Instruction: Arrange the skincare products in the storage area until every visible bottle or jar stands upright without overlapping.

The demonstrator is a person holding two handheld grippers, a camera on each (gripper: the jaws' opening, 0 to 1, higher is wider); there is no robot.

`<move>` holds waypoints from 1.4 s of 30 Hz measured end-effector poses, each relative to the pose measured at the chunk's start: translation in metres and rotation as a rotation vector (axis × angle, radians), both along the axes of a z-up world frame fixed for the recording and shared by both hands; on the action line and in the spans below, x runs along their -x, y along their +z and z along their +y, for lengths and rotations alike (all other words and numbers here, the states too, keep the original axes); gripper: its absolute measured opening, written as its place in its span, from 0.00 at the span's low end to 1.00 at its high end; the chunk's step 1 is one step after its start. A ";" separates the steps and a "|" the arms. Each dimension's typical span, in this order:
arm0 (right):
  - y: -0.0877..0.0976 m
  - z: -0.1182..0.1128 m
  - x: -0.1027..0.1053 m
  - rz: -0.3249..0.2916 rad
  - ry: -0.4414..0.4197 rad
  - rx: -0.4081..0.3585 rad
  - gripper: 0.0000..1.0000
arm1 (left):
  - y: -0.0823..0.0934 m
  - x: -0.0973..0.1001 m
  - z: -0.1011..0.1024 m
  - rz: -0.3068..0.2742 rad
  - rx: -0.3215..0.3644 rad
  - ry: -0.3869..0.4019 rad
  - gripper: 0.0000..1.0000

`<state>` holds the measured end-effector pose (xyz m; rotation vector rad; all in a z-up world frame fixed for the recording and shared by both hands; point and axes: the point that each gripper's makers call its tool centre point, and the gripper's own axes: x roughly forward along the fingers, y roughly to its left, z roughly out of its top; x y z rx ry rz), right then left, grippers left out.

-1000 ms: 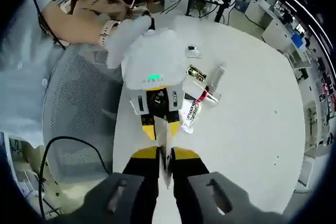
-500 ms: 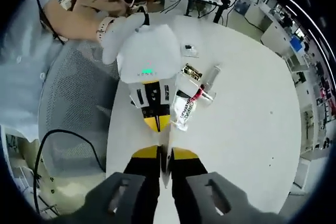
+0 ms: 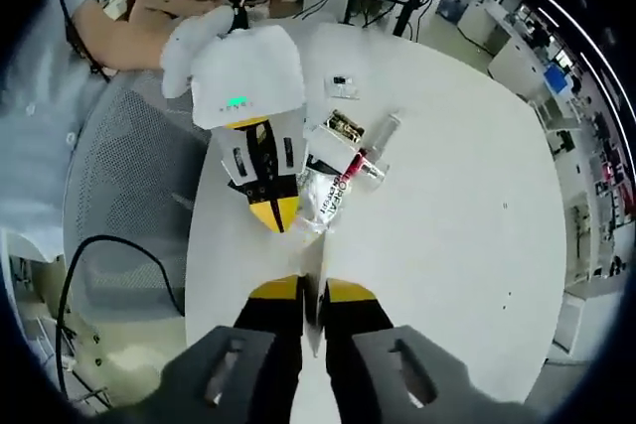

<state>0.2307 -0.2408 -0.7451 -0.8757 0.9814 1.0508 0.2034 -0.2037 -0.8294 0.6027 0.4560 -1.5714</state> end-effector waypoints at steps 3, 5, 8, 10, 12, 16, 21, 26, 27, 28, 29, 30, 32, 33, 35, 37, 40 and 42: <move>0.000 -0.005 -0.004 0.002 -0.002 0.003 0.07 | 0.000 -0.002 0.000 0.001 0.002 0.004 0.00; 0.000 -0.007 -0.007 0.000 -0.002 0.008 0.07 | 0.001 -0.002 0.000 0.002 0.002 0.006 0.00; 0.000 -0.011 -0.009 0.015 -0.003 0.012 0.08 | 0.001 -0.002 0.001 0.004 0.002 0.009 0.00; 0.000 -0.012 -0.010 0.009 0.002 0.023 0.09 | 0.001 -0.003 0.001 0.008 0.002 0.010 0.00; -0.001 -0.013 -0.009 0.017 -0.003 0.034 0.10 | 0.001 -0.005 0.001 0.006 0.002 0.013 0.00; -0.005 -0.014 -0.008 0.023 -0.006 0.058 0.13 | 0.001 -0.006 0.001 0.007 0.001 0.017 0.00; -0.003 -0.019 -0.010 0.004 -0.029 0.074 0.20 | 0.003 -0.007 0.001 0.007 0.002 0.017 0.00; 0.000 -0.022 -0.012 -0.010 -0.060 0.061 0.29 | 0.002 -0.006 0.001 0.007 -0.003 0.013 0.00; 0.000 -0.023 -0.012 -0.014 -0.065 0.060 0.32 | 0.002 -0.006 0.001 0.008 -0.003 0.012 0.00; 0.001 -0.023 -0.012 -0.023 -0.074 0.055 0.34 | 0.002 -0.006 0.001 0.009 -0.003 0.012 0.00; 0.001 -0.023 -0.012 -0.025 -0.086 0.051 0.35 | 0.002 -0.006 0.001 0.010 -0.002 0.013 0.00; 0.001 -0.023 -0.011 -0.022 -0.097 0.042 0.37 | 0.002 -0.006 0.001 0.011 -0.002 0.015 0.00; 0.001 -0.024 -0.010 -0.023 -0.103 0.037 0.39 | 0.003 -0.006 0.001 0.012 -0.002 0.016 0.00; 0.000 -0.025 -0.009 -0.019 -0.106 0.039 0.43 | 0.003 -0.006 0.001 0.013 -0.003 0.016 0.00; 0.001 -0.027 -0.009 -0.031 -0.110 0.042 0.49 | 0.003 -0.007 0.001 0.013 -0.005 0.017 0.00; 0.003 -0.029 -0.010 -0.043 -0.130 0.041 0.55 | 0.003 -0.008 0.002 0.011 -0.004 0.022 0.00; 0.005 -0.029 -0.010 -0.055 -0.145 0.023 0.61 | 0.007 -0.008 0.002 0.010 0.006 0.028 0.00; 0.005 -0.030 -0.010 -0.060 -0.152 0.022 0.65 | 0.008 -0.008 0.001 0.014 0.013 0.029 0.00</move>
